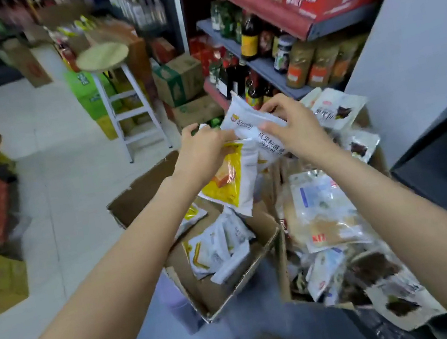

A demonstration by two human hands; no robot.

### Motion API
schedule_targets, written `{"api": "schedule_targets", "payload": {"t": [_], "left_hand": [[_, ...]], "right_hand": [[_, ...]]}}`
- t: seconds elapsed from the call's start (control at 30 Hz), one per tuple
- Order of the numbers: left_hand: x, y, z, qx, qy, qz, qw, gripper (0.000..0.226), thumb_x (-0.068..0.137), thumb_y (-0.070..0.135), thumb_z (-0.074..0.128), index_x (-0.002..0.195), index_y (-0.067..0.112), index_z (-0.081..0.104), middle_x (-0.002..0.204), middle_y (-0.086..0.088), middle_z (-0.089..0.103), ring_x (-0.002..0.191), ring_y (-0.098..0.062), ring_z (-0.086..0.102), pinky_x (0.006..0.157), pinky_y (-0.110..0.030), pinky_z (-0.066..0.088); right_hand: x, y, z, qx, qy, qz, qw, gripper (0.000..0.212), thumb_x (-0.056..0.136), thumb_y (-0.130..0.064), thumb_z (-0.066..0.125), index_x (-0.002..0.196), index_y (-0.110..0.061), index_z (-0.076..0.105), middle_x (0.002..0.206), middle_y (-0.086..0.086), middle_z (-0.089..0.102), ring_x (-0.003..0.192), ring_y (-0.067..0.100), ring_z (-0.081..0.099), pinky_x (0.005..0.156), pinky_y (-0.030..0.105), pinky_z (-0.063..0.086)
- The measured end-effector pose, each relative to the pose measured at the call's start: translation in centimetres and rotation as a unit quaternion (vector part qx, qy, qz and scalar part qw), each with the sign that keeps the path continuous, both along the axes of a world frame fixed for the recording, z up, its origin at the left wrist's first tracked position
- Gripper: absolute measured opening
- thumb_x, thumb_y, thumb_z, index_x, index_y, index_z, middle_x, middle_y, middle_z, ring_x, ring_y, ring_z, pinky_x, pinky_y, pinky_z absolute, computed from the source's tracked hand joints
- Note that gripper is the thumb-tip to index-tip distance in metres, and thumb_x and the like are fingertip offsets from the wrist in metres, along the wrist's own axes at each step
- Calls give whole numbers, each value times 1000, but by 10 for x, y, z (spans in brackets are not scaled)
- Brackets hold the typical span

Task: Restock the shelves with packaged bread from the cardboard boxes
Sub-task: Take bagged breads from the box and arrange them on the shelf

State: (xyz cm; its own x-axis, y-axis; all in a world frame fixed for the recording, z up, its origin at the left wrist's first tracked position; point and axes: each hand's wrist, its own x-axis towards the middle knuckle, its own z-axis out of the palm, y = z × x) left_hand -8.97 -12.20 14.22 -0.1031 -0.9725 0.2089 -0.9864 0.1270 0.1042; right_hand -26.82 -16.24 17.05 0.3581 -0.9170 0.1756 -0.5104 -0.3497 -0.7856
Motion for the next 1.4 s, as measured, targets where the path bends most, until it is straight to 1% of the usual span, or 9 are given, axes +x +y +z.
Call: {"api": "schedule_targets", "payload": {"t": [0.13, 0.3, 0.5, 0.57, 0.67, 0.83, 1.0, 1.17, 1.4], "left_hand": [[-76, 1, 62, -82, 72, -68, 992, 22, 95, 23, 52, 111, 27, 66, 105, -1, 63, 106, -26, 55, 99, -43, 27], [-206, 7, 138, -167, 112, -141, 969, 29, 95, 23, 47, 118, 28, 64, 113, 0, 61, 114, -23, 52, 103, -43, 24], [-369, 35, 197, -309, 99, -181, 928, 27, 84, 23, 41, 94, 25, 66, 87, 0, 66, 86, -26, 64, 78, -38, 39], [-421, 48, 212, -330, 118, -200, 915, 21, 82, 15, 52, 94, 24, 67, 90, 0, 67, 88, -26, 63, 76, -35, 31], [-491, 70, 230, -322, 124, -232, 909, 25, 86, 15, 50, 103, 26, 65, 104, 0, 64, 103, -26, 56, 76, -36, 25], [-580, 88, 240, -272, 85, -268, 920, 29, 86, 16, 51, 109, 29, 63, 113, 2, 60, 111, -22, 49, 82, -35, 26], [-624, 86, 240, -237, 32, -259, 936, 34, 85, 9, 50, 108, 29, 67, 109, -1, 64, 113, -25, 48, 79, -36, 27], [-639, 68, 242, -214, 34, -266, 939, 26, 89, 9, 51, 102, 23, 68, 107, -1, 64, 113, -25, 47, 86, -36, 29], [-651, 71, 248, -164, 57, -331, 928, 24, 92, 21, 54, 111, 28, 65, 116, -3, 63, 119, -25, 45, 96, -35, 24]], "right_hand": [[-91, 14, 66, -2, -88, -42, 995, 13, 83, -14, 71, 95, -12, 66, 85, -6, 65, 72, -8, 60, 69, 13, 46], [-219, 53, 131, -92, -153, -152, 972, 30, 86, -18, 65, 83, 12, 62, 67, 19, 53, 68, 12, 47, 64, 29, 35], [-369, 116, 187, -194, -150, -272, 931, 25, 90, -11, 56, 66, -5, 56, 59, -9, 45, 58, 0, 37, 56, 26, 28], [-414, 140, 201, -229, -126, -299, 918, 24, 90, -9, 53, 67, -12, 54, 59, -11, 46, 60, 0, 37, 58, 26, 29], [-477, 172, 213, -250, -64, -358, 897, 17, 91, -8, 50, 81, 3, 59, 73, 16, 53, 72, 17, 44, 67, 30, 34], [-556, 214, 222, -245, 114, -490, 829, 22, 95, -21, 49, 110, -17, 65, 110, 14, 67, 106, 39, 56, 86, 39, 42], [-608, 209, 228, -147, 293, -483, 812, 23, 98, -23, 44, 112, -21, 62, 112, 14, 64, 103, 36, 57, 74, 35, 40], [-644, 184, 216, -144, 269, -428, 851, 20, 95, -22, 50, 106, -20, 67, 104, 10, 68, 101, 32, 60, 76, 35, 42], [-660, 137, 168, -212, 420, -432, 770, 39, 91, -10, 50, 128, -23, 57, 124, 4, 57, 120, 25, 44, 97, 37, 31]]}}
